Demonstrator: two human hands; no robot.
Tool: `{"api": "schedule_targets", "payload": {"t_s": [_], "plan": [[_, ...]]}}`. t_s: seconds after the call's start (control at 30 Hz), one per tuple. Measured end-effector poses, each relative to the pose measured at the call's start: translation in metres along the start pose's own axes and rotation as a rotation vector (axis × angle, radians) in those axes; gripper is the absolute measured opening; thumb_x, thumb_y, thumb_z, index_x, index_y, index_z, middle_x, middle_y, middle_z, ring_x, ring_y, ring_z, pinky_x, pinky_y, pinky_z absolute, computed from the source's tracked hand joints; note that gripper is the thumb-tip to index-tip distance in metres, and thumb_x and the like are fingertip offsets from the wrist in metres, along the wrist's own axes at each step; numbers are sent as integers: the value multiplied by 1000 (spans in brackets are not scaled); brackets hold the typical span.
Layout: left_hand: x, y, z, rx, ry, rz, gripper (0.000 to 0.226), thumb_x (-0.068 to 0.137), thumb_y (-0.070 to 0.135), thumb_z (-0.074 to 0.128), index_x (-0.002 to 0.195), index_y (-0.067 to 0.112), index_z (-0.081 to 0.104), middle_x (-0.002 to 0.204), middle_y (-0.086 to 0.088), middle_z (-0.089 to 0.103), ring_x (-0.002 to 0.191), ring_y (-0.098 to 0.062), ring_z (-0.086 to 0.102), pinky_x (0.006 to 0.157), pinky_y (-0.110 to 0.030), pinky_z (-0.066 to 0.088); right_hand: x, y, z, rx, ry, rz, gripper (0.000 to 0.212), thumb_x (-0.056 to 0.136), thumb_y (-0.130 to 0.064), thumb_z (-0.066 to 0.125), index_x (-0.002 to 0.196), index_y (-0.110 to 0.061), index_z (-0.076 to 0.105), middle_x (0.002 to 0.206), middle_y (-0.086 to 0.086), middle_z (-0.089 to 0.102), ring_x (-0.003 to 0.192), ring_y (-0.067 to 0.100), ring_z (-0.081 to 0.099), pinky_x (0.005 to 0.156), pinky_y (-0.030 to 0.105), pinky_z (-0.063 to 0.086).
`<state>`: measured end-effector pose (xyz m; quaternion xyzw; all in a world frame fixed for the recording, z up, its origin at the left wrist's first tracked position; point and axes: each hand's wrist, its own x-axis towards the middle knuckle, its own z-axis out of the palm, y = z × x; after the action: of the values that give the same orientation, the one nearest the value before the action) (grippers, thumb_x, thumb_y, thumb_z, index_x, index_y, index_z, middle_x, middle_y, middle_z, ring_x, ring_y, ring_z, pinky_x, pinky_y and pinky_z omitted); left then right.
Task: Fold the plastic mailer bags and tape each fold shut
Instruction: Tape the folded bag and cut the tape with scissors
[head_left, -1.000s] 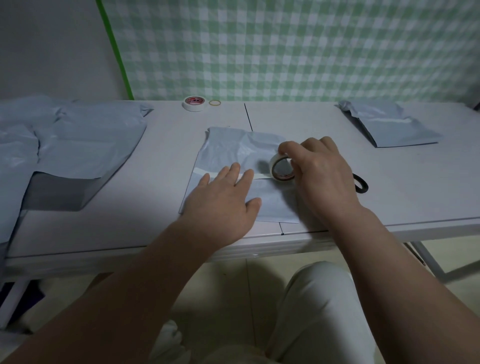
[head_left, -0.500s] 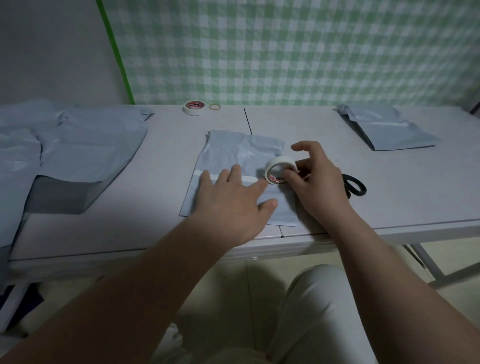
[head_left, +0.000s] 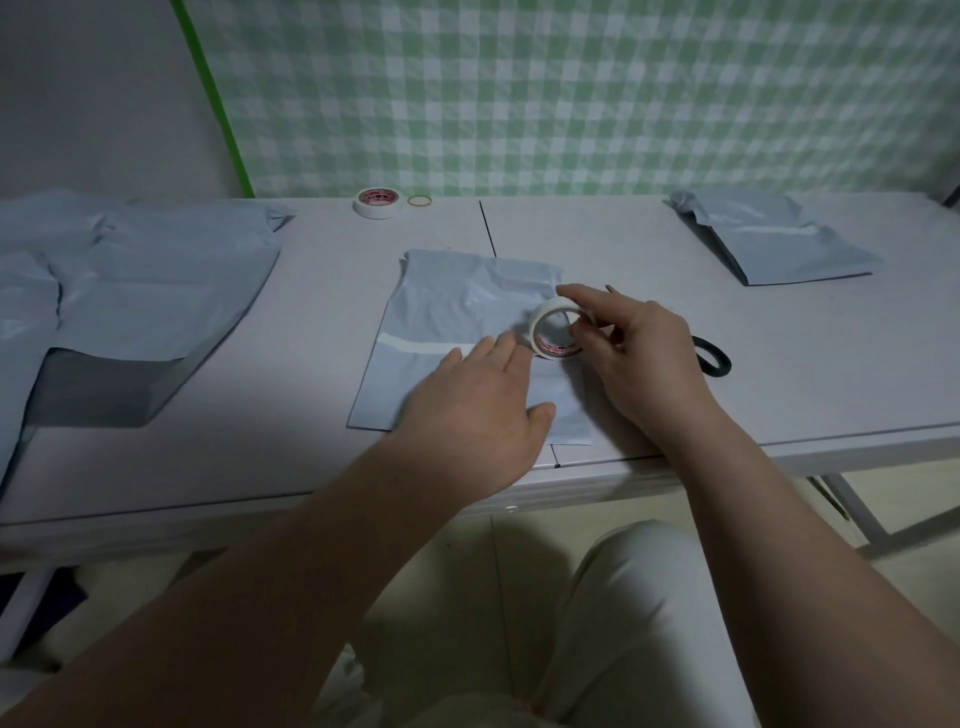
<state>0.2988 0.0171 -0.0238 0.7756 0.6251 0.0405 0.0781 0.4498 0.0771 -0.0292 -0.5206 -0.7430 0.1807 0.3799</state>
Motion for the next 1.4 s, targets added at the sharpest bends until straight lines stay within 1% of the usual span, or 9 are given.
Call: {"api": "schedule_targets", "payload": {"t_s": [0.13,0.23,0.33,0.53,0.73,0.9,1.17,1.27,1.4], "plan": [[1,0,0,12,-25,-4,63,100,46,23,152,15,6,160,-2,2,147,-18,5,118,-34,5,0,9,-7,-110,-5,-41,40,91,-4,53,121,-28,64,104,5,70,107,34,55,86,31,39],[1,0,0,15,-23,-5,62,100,45,23,152,14,6,160,-2,2,147,-18,5,118,-34,5,0,17,-15,-246,-7,-86,40,93,-5,51,122,-29,64,97,7,68,93,30,46,77,29,32],[1,0,0,15,-17,-4,62,100,45,23,152,15,7,160,-1,3,146,-18,6,118,-34,6,0,18,-19,-335,38,-130,40,91,-5,50,117,-30,66,83,5,65,82,23,35,76,41,41],[1,1,-5,30,30,1,58,99,46,24,150,19,14,158,0,15,140,-21,23,114,-36,20,-3,15,-20,-571,129,-208,36,83,-3,59,106,-28,70,76,1,63,83,28,42,73,33,22],[4,9,-5,133,36,-14,57,98,51,20,148,23,22,155,-7,22,137,-27,30,111,-41,24,-5,8,-15,-601,101,-233,40,79,-11,47,108,-28,70,85,3,61,88,31,47,75,28,16],[9,21,-7,207,15,-68,58,95,58,19,143,27,32,142,-13,38,120,-32,47,90,-41,39,-4,4,-14,-593,77,-214,43,77,-11,50,113,-25,69,88,6,61,88,33,48,74,32,21],[14,32,0,231,-28,-137,59,94,57,22,145,27,27,149,-21,24,123,-39,39,89,-46,38,-7,0,3,-376,86,-19,49,83,-24,32,124,-27,58,108,7,62,102,33,47,84,37,36],[10,33,-1,241,-35,-128,55,95,49,24,139,20,39,151,-19,21,127,-36,35,95,-45,34,-5,-10,14,-255,114,149,31,90,-37,46,116,-27,59,108,6,58,102,27,42,85,32,31],[2,25,3,175,49,-74,58,94,41,24,144,12,27,147,-14,28,128,-31,33,106,-42,27,-5,-23,26,-330,184,217,28,83,-41,58,102,-21,56,100,8,53,97,26,39,74,31,27]]}}
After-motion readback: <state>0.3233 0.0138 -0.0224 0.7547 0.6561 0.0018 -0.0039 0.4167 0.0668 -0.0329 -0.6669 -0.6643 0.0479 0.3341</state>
